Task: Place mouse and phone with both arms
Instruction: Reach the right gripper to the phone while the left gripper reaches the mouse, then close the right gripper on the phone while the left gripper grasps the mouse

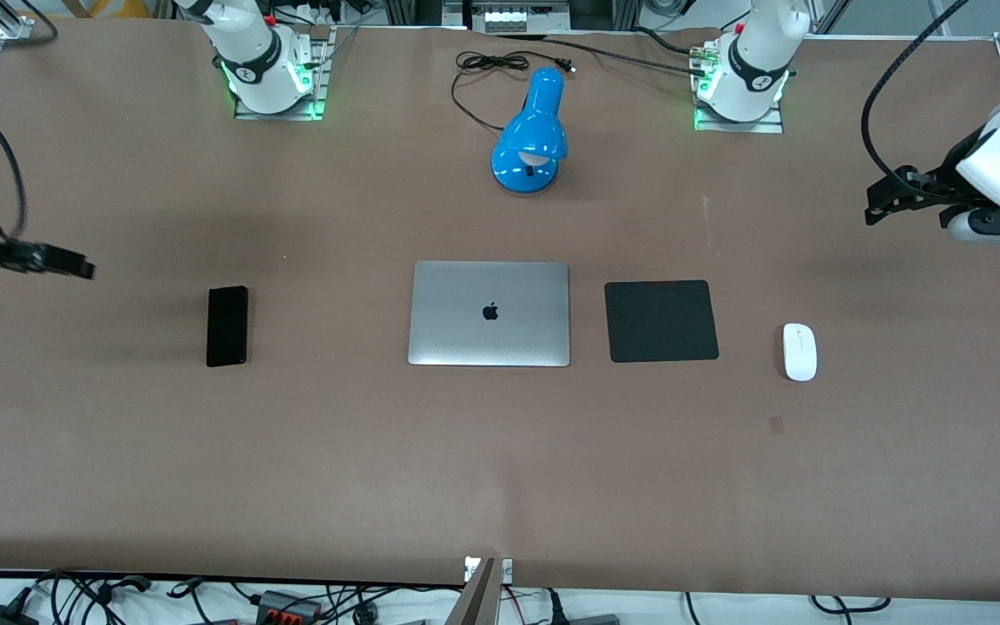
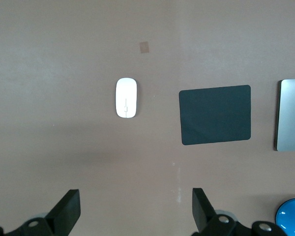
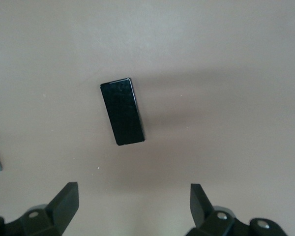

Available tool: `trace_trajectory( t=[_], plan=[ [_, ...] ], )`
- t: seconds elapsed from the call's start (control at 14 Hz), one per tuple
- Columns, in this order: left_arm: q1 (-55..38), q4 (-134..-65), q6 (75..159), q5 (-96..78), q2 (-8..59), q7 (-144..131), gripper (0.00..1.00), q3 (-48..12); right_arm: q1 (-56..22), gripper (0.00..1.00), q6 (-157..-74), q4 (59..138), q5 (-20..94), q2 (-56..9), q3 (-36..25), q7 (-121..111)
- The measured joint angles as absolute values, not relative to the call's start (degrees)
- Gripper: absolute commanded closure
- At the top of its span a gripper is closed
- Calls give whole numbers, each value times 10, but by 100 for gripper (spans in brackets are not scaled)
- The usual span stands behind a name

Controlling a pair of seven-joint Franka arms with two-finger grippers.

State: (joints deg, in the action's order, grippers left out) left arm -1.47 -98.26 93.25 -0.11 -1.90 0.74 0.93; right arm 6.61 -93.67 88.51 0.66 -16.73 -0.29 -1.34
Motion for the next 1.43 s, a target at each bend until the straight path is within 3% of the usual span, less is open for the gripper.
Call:
trace_trajectory(
  t=[0.29, 0.71, 1.14, 1.43],
  plan=[
    [-13, -963, 933, -1, 12, 8, 0, 11, 65, 0, -954, 884, 9, -217, -2, -13],
    [0, -899, 945, -1, 157, 9, 0, 12, 40, 0, -1014, 910, 10, -268, 0, 3],
    [30, -907, 1093, 3, 258, 43, 0, 13, 38, 0, -1155, 1021, 10, -285, 0, 8],
    [36, -1000, 1261, 4, 285, 60, 0, 13, 23, 0, -1259, 1091, 10, -282, 0, 8]
  ],
)
